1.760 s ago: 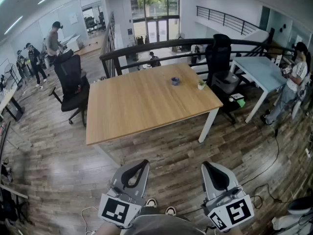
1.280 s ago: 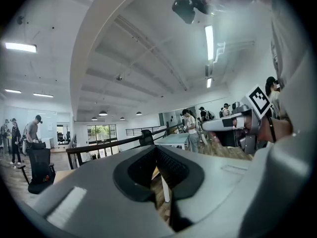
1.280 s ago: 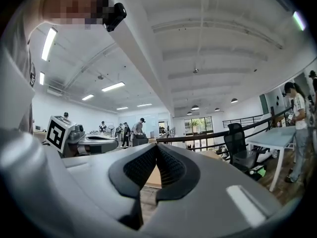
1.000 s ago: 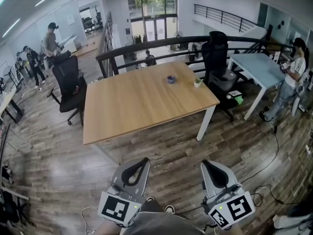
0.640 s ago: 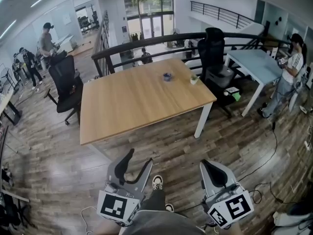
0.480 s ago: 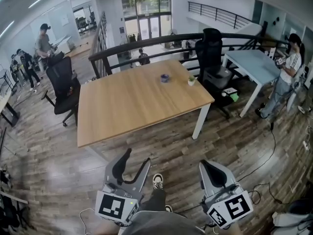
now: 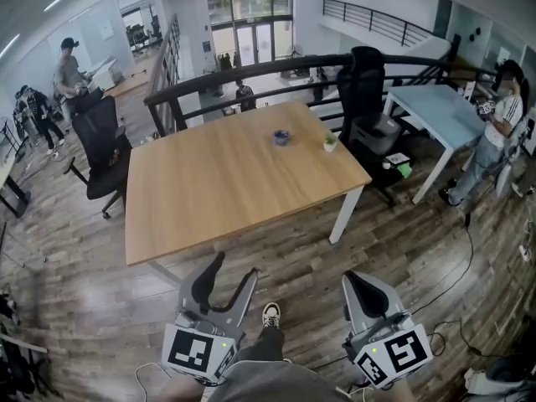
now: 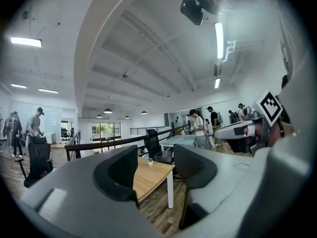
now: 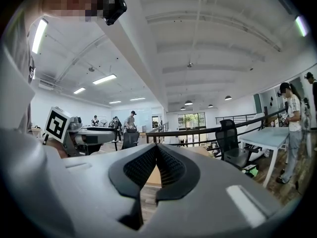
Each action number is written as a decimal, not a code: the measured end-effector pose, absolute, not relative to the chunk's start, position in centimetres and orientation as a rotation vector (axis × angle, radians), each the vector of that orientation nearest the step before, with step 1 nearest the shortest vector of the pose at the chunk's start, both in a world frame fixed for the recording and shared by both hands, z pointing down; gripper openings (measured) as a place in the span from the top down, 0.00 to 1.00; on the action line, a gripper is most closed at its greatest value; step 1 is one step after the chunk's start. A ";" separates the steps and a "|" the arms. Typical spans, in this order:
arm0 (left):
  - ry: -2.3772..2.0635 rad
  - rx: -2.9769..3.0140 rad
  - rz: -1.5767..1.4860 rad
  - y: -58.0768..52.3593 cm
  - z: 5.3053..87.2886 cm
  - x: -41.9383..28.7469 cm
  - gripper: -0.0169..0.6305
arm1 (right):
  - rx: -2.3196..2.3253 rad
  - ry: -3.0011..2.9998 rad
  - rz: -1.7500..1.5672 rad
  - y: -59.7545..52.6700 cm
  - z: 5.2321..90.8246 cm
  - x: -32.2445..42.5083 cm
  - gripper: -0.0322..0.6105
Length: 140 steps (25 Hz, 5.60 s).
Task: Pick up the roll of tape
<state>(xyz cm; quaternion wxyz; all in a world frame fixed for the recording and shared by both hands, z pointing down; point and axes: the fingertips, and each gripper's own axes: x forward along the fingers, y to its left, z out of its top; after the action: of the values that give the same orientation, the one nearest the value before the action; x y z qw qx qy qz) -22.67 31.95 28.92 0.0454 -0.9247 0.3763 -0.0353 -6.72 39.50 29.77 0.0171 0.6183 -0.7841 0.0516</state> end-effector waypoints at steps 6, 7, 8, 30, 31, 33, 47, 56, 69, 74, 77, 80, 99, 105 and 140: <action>1.181 -2.833 -0.119 24.1 28.9 -21.6 0.62 | 1.906 -2.413 0.192 32.2 30.1 -5.4 0.93; 1.180 -2.835 -0.123 22.7 29.0 -21.3 0.62 | 1.905 -2.409 0.197 30.8 30.1 -5.2 0.94; 1.179 -2.839 -0.127 21.2 29.0 -21.1 0.62 | 1.904 -2.405 0.202 29.4 30.2 -5.0 0.94; 1.090 -2.904 -0.131 -3.7 29.7 -18.3 0.62 | 1.956 -2.293 0.192 5.1 30.2 -2.5 0.93; 1.090 -2.905 -0.131 -4.1 29.8 -18.1 0.62 | 1.958 -2.290 0.192 4.8 30.3 -2.3 0.93; 1.091 -2.905 -0.133 -4.8 30.0 -17.9 0.62 | 1.959 -2.286 0.196 4.2 30.5 -2.0 0.93; 1.193 -2.871 -0.181 -10.5 31.9 -13.5 0.62 | 1.826 -2.364 0.193 -3.7 32.3 2.8 0.93; 1.375 -2.796 -0.228 -16.6 31.5 -5.2 0.62 | 1.652 -2.488 0.216 -11.5 32.0 11.0 0.93; 1.628 -2.651 -0.275 -22.4 30.9 5.0 0.62 | 1.394 -2.626 0.186 -20.3 31.8 21.5 0.93; 1.623 -2.625 -0.324 -23.2 31.1 6.6 0.62 | 1.379 -2.650 0.210 -21.9 32.0 23.1 0.94; 1.666 -2.643 -0.355 -23.7 31.4 6.6 0.62 | 1.377 -2.652 0.221 -22.8 32.4 23.1 0.93; 1.673 -2.674 -0.370 -24.3 31.7 6.3 0.62 | 1.389 -2.639 0.235 -23.5 32.7 22.8 0.93; 1.609 -2.759 -0.417 -36.7 38.2 5.1 0.62 | 1.455 -2.530 0.300 -32.9 38.1 21.4 0.94; 1.645 -2.825 -0.508 -41.5 44.0 4.6 0.62 | 1.443 -2.459 0.321 -36.8 41.6 21.2 0.94; 1.625 -3.173 -1.298 -50.7 72.1 6.0 0.85 | 1.325 -2.233 0.608 -41.6 58.2 18.4 0.93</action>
<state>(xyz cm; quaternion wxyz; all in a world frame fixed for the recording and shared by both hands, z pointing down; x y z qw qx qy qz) 6.01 -50.75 72.08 -0.3203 -0.7923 0.4057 -0.3242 18.40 -41.56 58.24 0.2351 0.4829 -0.8139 0.2216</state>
